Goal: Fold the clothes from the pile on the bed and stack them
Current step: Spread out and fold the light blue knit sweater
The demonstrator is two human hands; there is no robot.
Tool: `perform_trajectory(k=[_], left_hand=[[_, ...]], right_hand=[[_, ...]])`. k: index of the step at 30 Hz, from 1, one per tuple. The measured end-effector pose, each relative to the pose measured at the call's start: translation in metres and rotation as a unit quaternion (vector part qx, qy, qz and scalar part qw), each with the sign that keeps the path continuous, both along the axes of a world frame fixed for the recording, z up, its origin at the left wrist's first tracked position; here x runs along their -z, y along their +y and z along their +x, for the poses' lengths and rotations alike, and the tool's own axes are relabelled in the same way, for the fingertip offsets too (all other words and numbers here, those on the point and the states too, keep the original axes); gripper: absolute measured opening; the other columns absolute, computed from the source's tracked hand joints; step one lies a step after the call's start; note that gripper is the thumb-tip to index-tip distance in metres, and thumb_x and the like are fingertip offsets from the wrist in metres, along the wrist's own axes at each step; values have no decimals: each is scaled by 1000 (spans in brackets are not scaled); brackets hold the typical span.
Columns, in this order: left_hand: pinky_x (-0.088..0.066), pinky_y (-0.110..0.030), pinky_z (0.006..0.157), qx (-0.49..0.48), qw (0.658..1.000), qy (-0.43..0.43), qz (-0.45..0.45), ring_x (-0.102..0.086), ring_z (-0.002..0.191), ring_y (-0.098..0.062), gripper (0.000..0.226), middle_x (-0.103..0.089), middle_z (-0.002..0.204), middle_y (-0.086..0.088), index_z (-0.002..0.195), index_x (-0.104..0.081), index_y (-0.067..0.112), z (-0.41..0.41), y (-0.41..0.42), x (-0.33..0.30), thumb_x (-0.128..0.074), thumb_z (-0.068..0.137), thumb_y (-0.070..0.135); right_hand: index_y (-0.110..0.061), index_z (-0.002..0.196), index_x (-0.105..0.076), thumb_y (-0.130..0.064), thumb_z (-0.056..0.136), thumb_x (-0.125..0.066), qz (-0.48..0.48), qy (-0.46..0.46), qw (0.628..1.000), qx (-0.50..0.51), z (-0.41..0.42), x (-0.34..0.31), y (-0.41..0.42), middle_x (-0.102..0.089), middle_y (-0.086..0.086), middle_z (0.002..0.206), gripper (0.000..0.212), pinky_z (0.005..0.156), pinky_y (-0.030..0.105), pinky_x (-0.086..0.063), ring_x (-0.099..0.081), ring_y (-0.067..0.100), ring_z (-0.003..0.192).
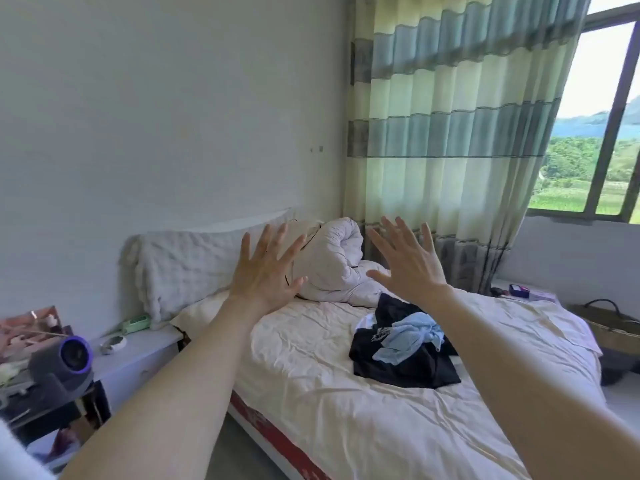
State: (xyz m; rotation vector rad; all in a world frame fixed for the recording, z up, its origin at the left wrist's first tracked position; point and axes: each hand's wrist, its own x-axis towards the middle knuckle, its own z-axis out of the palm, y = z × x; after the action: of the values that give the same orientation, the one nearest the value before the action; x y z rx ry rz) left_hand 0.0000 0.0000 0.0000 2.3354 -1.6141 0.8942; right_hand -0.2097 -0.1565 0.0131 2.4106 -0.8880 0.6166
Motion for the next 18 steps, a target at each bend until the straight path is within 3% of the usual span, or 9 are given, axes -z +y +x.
perform_trajectory(k=[18], left_hand=[[5, -51, 114, 18, 998, 43, 47, 9, 146, -23, 70, 8, 159, -1, 149, 5, 36, 180, -242, 82, -28, 92, 60]], right_hand=[[-32, 151, -6, -62, 91, -38, 79, 3, 996, -39, 201, 99, -228, 0, 1, 160, 75, 114, 54, 3, 2, 22, 147]])
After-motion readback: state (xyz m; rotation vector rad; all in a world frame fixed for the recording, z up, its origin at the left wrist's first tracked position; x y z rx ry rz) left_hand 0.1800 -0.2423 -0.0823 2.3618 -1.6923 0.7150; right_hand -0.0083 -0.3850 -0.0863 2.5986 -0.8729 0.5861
